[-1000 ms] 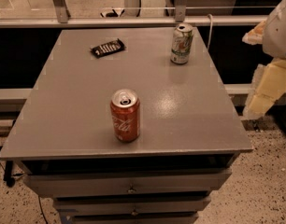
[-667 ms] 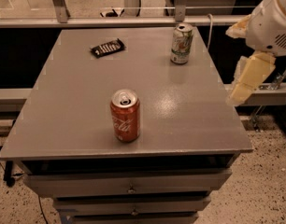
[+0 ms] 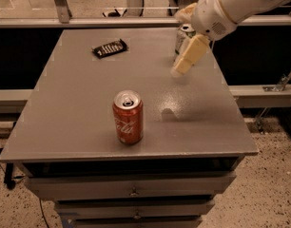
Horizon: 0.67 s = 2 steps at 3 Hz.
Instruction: Pick rxbar chocolate
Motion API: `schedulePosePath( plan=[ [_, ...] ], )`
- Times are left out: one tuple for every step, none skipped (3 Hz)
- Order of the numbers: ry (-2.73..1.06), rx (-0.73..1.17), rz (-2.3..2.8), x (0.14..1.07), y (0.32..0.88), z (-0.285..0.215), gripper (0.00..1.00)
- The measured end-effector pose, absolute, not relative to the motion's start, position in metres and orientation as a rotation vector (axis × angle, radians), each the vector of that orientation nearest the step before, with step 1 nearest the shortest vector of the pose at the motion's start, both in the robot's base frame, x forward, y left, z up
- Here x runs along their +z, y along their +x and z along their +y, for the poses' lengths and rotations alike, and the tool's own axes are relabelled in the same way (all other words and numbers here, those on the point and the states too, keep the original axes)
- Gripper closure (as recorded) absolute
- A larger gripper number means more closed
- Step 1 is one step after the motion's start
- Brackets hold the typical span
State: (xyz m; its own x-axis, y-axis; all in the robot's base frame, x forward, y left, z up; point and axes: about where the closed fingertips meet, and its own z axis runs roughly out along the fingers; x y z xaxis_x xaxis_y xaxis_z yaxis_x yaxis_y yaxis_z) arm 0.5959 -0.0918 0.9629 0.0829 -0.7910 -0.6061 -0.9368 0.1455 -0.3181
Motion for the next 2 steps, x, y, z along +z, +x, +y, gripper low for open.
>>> schedulePosePath(
  plan=[
    [-1.623,0.386,1.618,0.9686,0.6346,-0.0238,0.0],
    [-1.617,0.388,1.617,0.9683,0.6352,-0.0216,0.0]
  ],
)
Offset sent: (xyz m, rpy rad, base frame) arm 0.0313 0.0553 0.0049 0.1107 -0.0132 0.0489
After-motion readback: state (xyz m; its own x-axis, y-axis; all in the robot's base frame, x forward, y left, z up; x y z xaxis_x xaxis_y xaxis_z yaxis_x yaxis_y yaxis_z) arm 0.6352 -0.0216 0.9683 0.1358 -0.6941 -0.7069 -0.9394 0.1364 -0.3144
